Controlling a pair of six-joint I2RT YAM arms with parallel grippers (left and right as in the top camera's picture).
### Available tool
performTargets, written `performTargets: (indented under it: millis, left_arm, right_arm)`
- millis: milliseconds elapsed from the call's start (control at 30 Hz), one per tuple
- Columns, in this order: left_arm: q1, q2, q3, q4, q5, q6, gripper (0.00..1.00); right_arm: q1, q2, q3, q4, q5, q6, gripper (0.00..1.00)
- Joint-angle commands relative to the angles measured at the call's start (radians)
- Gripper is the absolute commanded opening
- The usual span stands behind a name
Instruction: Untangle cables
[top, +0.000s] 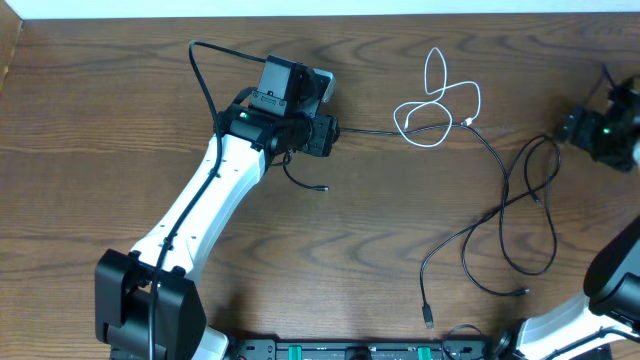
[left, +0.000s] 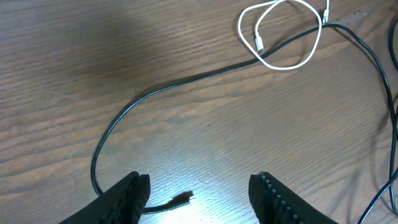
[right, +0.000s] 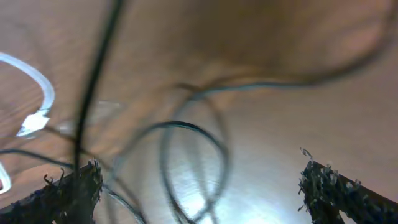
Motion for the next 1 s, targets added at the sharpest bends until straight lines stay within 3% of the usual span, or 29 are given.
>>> performTargets:
  millis: [0, 200, 400, 733, 900, 967]
  left_arm:
    - [-0.002, 0.005, -0.011, -0.002, -0.014, 0.009, 0.56]
    - [-0.002, 0.006, -0.011, -0.01, -0.014, 0.009, 0.57]
    - [-0.002, 0.011, -0.011, -0.016, -0.014, 0.009, 0.57]
    - [-0.002, 0.047, -0.011, -0.017, -0.014, 0.009, 0.57]
    - [-0.002, 0.05, -0.011, -0.012, -0.014, 0.009, 0.57]
    - [-0.002, 0.05, -0.011, -0.013, -0.014, 0.009, 0.57]
  right_arm:
    - [0.1, -0.006, -0.059, 0.037, -0.059, -0.037, 0.99]
    - [0.198, -0.006, -0.191, 0.165, 0.06, 0.038, 0.99]
    - [0.195, -0.006, -0.264, 0.174, 0.101, 0.039, 0.99]
    - [0.195, -0.006, -0.425, 0.331, 0.118, 0.058, 0.99]
    - [0.195, -0.006, -0.463, 0.387, 0.118, 0.065, 0.75]
    - [0.195, -0.006, -0.469, 0.401, 0.118, 0.065, 0.71]
